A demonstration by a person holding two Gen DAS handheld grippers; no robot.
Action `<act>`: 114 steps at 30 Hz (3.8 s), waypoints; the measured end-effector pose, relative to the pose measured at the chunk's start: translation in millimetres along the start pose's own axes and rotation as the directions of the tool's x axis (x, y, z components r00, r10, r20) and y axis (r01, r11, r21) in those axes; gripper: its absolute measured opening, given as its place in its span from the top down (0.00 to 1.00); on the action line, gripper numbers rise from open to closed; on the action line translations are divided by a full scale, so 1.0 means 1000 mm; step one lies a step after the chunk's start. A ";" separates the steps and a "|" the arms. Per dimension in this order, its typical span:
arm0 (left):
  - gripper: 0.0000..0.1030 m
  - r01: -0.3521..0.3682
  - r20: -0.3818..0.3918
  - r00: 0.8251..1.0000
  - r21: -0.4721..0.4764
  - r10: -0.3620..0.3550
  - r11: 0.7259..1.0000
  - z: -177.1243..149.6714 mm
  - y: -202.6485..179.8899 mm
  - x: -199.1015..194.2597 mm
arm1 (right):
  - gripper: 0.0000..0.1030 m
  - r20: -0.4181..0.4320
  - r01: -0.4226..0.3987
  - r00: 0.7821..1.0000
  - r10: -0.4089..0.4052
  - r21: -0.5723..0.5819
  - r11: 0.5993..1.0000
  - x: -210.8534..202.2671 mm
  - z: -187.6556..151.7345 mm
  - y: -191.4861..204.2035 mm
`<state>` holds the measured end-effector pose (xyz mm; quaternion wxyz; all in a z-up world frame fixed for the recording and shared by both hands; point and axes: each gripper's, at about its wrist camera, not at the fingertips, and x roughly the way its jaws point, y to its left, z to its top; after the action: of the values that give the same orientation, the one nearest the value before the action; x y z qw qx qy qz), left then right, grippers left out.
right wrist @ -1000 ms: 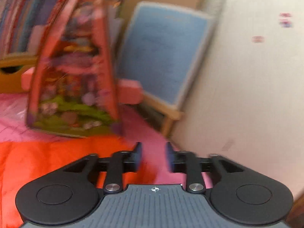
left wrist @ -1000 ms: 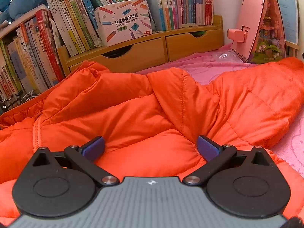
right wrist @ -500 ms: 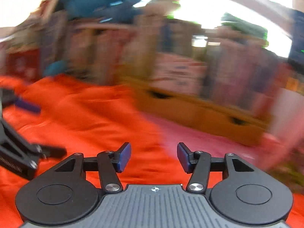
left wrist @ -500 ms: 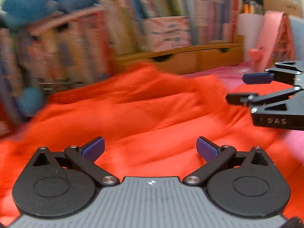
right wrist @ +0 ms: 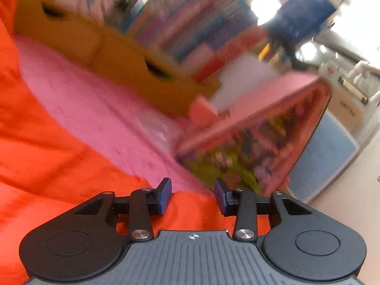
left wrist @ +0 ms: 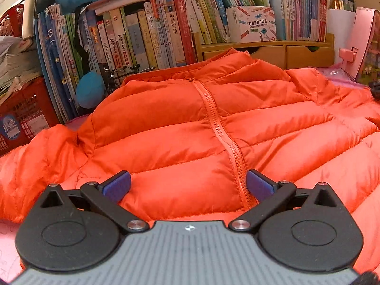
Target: Fold clothes
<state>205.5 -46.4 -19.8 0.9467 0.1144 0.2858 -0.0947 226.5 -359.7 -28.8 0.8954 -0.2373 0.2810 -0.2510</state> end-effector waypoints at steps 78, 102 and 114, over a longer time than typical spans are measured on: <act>0.13 -0.411 0.093 0.857 -0.469 0.507 0.782 0.009 0.319 -0.082 | 0.00 0.047 -0.643 0.766 0.642 0.104 0.759 -0.085 0.141 0.222; 0.25 -0.545 -0.129 0.837 -0.095 0.533 0.833 0.010 0.204 0.045 | 0.00 0.224 -0.694 0.712 0.666 0.075 0.716 -0.116 0.142 0.170; 0.18 -0.410 -0.063 0.909 0.043 0.412 0.911 -0.006 0.158 0.038 | 0.09 0.035 -0.675 0.732 0.681 0.173 0.717 -0.061 0.094 0.128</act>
<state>272.4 101.6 -20.3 0.9329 0.1888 0.2875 0.1066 281.8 -200.0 -9.1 0.9377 -0.0351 0.3392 0.0670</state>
